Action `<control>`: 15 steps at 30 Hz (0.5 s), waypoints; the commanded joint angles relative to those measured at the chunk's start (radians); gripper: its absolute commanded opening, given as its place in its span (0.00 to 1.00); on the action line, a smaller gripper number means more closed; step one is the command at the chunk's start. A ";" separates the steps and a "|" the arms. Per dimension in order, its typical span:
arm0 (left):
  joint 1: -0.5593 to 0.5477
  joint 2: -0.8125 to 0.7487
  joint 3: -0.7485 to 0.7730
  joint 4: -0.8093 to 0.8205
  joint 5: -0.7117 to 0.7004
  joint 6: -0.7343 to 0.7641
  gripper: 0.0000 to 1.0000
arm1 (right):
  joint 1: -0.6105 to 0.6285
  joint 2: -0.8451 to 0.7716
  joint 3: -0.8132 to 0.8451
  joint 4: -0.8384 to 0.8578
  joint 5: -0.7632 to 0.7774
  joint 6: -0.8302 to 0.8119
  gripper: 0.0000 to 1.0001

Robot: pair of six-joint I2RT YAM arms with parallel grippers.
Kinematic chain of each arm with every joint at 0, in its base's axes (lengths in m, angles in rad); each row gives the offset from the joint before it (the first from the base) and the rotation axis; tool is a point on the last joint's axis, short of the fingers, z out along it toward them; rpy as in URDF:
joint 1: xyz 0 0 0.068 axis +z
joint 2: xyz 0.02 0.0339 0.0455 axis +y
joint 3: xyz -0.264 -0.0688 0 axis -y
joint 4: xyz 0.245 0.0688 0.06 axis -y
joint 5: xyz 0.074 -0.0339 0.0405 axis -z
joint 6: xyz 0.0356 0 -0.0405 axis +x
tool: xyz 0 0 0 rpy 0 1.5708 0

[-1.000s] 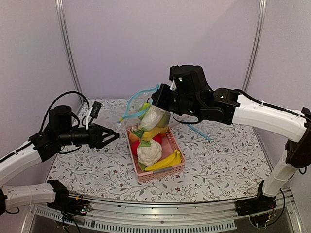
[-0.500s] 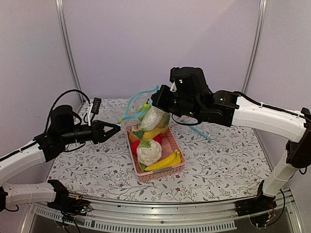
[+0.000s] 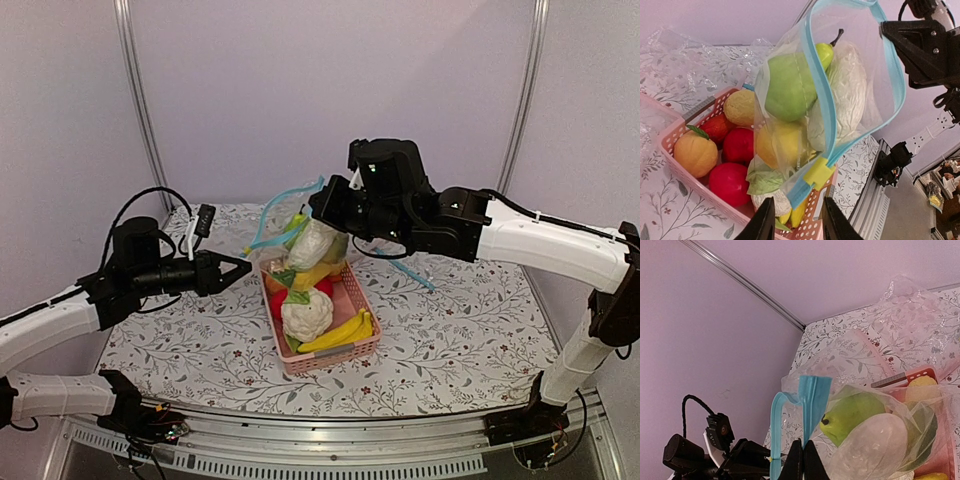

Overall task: Place the food in the zip-top bag and seal the zipper
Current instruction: Pass from the right arm to the left

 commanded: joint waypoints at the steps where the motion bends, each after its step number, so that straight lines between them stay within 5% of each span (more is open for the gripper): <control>1: -0.010 0.004 -0.002 0.066 0.014 0.003 0.28 | -0.003 -0.031 -0.006 0.033 -0.013 0.010 0.00; 10: -0.010 0.026 -0.002 0.075 0.015 0.000 0.18 | -0.003 -0.021 0.008 0.036 -0.029 0.015 0.00; 15: -0.010 0.038 0.002 0.073 -0.016 0.000 0.21 | -0.003 -0.019 0.010 0.038 -0.034 0.014 0.00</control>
